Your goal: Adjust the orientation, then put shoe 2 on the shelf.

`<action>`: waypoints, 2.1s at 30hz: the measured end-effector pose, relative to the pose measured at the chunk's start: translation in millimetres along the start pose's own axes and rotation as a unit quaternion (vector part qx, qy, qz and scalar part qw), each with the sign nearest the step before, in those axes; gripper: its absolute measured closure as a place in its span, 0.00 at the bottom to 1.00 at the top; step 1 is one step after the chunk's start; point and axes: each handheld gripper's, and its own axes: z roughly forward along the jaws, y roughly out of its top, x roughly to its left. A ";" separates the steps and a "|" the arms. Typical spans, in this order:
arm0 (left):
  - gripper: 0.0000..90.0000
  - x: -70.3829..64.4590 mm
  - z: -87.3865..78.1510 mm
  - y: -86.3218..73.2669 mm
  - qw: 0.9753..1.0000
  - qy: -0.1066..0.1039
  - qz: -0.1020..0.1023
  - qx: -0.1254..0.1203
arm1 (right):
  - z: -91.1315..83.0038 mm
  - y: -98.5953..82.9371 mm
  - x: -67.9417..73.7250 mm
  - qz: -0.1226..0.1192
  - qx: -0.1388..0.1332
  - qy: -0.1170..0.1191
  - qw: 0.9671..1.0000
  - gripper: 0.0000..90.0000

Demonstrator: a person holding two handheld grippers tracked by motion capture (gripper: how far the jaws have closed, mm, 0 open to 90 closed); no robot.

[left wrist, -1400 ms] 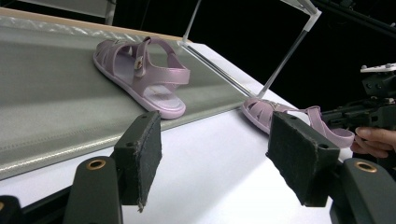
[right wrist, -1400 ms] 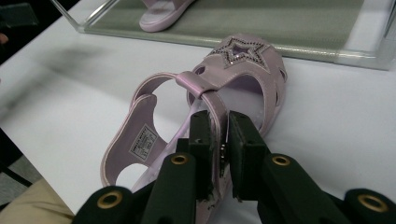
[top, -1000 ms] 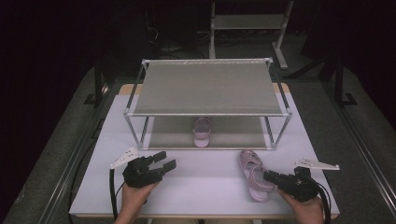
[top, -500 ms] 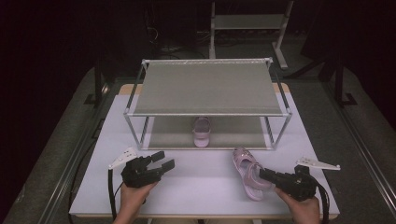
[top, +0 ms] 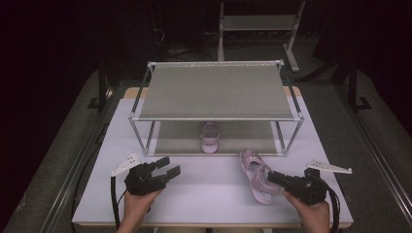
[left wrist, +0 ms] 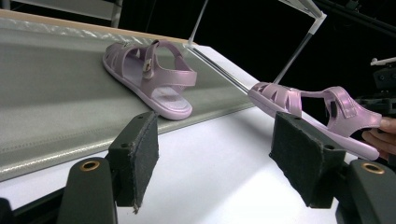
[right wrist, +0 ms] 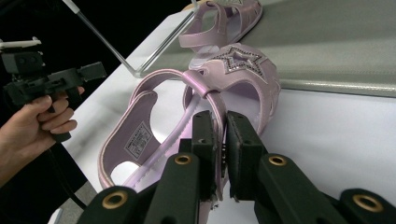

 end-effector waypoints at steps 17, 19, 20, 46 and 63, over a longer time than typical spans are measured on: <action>0.35 1.3 0.3 0.4 1.000 -0.004 -0.001 -0.001 | 8.4 0.1 1.8 0.000 0.002 -0.009 1.000 0.91; 0.35 1.8 0.0 0.3 1.000 -0.003 0.000 -0.001 | 9.2 0.5 2.0 0.002 0.001 -0.010 1.000 0.91; 0.35 1.9 -0.1 0.4 1.000 -0.003 -0.001 -0.001 | 10.0 1.1 2.1 0.002 0.000 -0.011 1.000 0.91; 0.35 1.1 -1.3 0.9 1.000 -0.003 0.002 0.000 | 33.6 12.6 8.7 0.003 -0.019 -0.011 1.000 0.91; 0.33 1.9 -2.3 1.1 1.000 -0.003 0.000 0.000 | 47.2 19.7 8.1 0.002 -0.025 -0.017 1.000 0.91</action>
